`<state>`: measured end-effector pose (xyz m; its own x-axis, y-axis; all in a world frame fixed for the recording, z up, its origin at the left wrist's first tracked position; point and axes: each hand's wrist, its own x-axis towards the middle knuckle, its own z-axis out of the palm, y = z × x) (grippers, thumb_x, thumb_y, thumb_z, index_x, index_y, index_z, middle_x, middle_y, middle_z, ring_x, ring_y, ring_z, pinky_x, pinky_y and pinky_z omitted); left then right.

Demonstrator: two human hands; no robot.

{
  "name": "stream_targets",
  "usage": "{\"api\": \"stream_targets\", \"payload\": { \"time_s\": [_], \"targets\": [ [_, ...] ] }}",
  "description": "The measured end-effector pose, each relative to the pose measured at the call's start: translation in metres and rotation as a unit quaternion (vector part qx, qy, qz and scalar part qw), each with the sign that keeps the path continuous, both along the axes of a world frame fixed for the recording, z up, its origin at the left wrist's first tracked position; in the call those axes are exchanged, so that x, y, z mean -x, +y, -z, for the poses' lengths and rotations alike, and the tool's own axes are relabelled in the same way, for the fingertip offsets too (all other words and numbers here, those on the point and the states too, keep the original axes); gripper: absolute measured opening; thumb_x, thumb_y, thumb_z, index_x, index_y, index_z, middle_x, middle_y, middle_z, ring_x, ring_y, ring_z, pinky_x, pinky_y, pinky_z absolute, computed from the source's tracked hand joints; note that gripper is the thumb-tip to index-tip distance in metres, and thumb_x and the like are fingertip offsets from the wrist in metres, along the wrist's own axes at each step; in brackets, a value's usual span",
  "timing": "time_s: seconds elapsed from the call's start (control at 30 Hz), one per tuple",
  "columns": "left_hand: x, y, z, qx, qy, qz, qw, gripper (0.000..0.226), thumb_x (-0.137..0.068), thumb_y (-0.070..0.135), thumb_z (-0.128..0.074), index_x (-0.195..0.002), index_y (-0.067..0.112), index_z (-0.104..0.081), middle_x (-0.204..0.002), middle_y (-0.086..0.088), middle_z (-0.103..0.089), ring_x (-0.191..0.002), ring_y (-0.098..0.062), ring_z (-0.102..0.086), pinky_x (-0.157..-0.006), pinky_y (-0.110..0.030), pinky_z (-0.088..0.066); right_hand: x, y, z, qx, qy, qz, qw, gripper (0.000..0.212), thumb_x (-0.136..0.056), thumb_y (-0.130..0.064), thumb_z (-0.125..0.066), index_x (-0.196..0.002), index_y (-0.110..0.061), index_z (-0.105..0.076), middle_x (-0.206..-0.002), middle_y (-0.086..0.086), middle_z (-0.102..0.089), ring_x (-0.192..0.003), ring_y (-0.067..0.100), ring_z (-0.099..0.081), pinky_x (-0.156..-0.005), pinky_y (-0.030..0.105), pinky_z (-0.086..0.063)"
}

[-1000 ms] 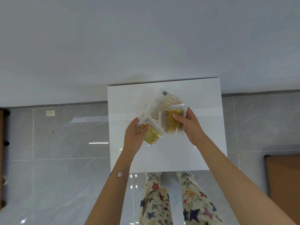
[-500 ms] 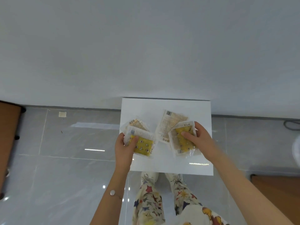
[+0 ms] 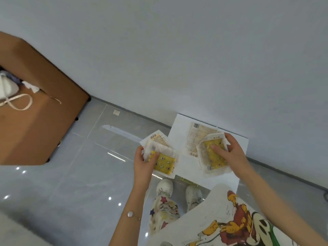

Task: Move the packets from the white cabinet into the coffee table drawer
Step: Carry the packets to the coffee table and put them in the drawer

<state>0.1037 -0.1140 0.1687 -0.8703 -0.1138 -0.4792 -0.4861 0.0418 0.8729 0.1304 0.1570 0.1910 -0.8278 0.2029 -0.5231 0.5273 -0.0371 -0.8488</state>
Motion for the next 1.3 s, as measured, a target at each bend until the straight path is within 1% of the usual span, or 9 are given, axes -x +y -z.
{"api": "stream_targets", "payload": {
  "time_s": [0.1,0.23,0.37,0.6,0.77,0.87,1.07,1.2,1.3],
  "targets": [
    [-0.021,-0.042,-0.021,0.003,0.010,-0.046,0.999,0.036,-0.083,0.013,-0.072,-0.113,0.024,-0.056,-0.108,-0.002,-0.069,-0.093,-0.021,-0.070,-0.076,-0.039,-0.059,0.011,-0.033,-0.024,-0.004,0.010,-0.046,0.999,0.033,-0.084,-0.022,-0.070,-0.112,-0.033,-0.056,-0.106,0.002,-0.070,-0.093,0.022,-0.069,-0.080,0.040,-0.058],
    [-0.054,-0.110,-0.039,-0.001,0.006,-0.111,0.994,0.037,-0.082,0.014,-0.074,-0.114,0.024,-0.056,-0.109,-0.003,-0.069,-0.094,-0.023,-0.070,-0.077,-0.043,-0.059,0.026,-0.103,-0.046,-0.005,0.018,-0.131,0.991,0.033,-0.085,-0.023,-0.071,-0.112,-0.033,-0.056,-0.105,0.001,-0.070,-0.094,0.023,-0.069,-0.080,0.041,-0.058],
    [-0.087,-0.189,-0.058,-0.007,0.004,-0.193,0.981,0.037,-0.082,0.013,-0.074,-0.113,0.024,-0.056,-0.109,-0.004,-0.069,-0.090,-0.021,-0.071,-0.071,-0.038,-0.059,0.040,-0.191,-0.063,-0.006,0.027,-0.203,0.979,0.037,-0.084,-0.021,-0.071,-0.116,-0.027,-0.055,-0.107,0.001,-0.069,-0.096,0.023,-0.068,-0.079,0.037,-0.058],
    [-0.144,-0.330,-0.086,0.008,0.009,-0.318,0.948,0.034,-0.084,0.014,-0.071,-0.112,0.024,-0.054,-0.108,-0.004,-0.068,-0.087,-0.019,-0.071,-0.064,-0.033,-0.057,0.047,-0.361,-0.085,0.016,0.037,-0.320,0.947,0.044,-0.081,-0.027,-0.074,-0.121,-0.026,-0.055,-0.114,0.001,-0.067,-0.100,0.022,-0.068,-0.085,0.043,-0.057],
    [-0.175,-0.397,-0.097,0.011,0.014,-0.410,0.912,0.033,-0.085,0.018,-0.071,-0.107,0.032,-0.051,-0.109,0.000,-0.066,-0.092,-0.020,-0.069,-0.064,-0.030,-0.055,0.033,-0.468,-0.093,0.043,0.038,-0.402,0.914,0.033,-0.084,-0.017,-0.071,-0.113,-0.026,-0.056,-0.111,0.004,-0.069,-0.094,0.019,-0.070,-0.078,0.035,-0.058],
    [-0.195,-0.424,-0.101,-0.005,0.018,-0.468,0.884,0.037,-0.085,0.015,-0.071,-0.110,0.033,-0.050,-0.108,0.004,-0.065,-0.092,-0.016,-0.068,-0.065,-0.029,-0.056,0.028,-0.517,-0.095,0.040,0.035,-0.446,0.894,0.036,-0.084,-0.017,-0.071,-0.117,-0.023,-0.056,-0.111,0.004,-0.069,-0.093,0.019,-0.070,-0.075,0.032,-0.058],
    [-0.232,-0.472,-0.096,-0.020,0.008,-0.565,0.825,0.046,-0.085,0.012,-0.070,-0.125,0.022,-0.048,-0.108,0.006,-0.062,-0.092,-0.011,-0.065,-0.065,-0.027,-0.056,0.030,-0.605,-0.094,0.040,0.023,-0.509,0.860,0.031,-0.085,-0.016,-0.069,-0.108,-0.032,-0.055,-0.103,-0.006,-0.068,-0.084,0.009,-0.069,-0.062,0.021,-0.056],
    [-0.242,-0.501,-0.091,-0.035,0.003,-0.627,0.779,0.043,-0.086,0.012,-0.069,-0.120,0.027,-0.047,-0.104,0.011,-0.060,-0.091,-0.010,-0.063,-0.068,-0.030,-0.054,0.041,-0.663,-0.088,0.042,0.013,-0.548,0.836,0.037,-0.085,-0.015,-0.069,-0.119,-0.022,-0.054,-0.104,-0.001,-0.069,-0.083,0.011,-0.072,-0.063,0.024,-0.057],
    [-0.240,-0.530,-0.087,-0.030,0.001,-0.655,0.755,0.041,-0.085,0.012,-0.069,-0.120,0.023,-0.050,-0.106,0.005,-0.063,-0.092,-0.013,-0.064,-0.067,-0.031,-0.054,0.054,-0.709,-0.086,0.049,0.011,-0.575,0.817,0.030,-0.085,-0.017,-0.070,-0.109,-0.030,-0.057,-0.105,0.000,-0.070,-0.088,0.016,-0.071,-0.066,0.027,-0.058]
  ]
}}
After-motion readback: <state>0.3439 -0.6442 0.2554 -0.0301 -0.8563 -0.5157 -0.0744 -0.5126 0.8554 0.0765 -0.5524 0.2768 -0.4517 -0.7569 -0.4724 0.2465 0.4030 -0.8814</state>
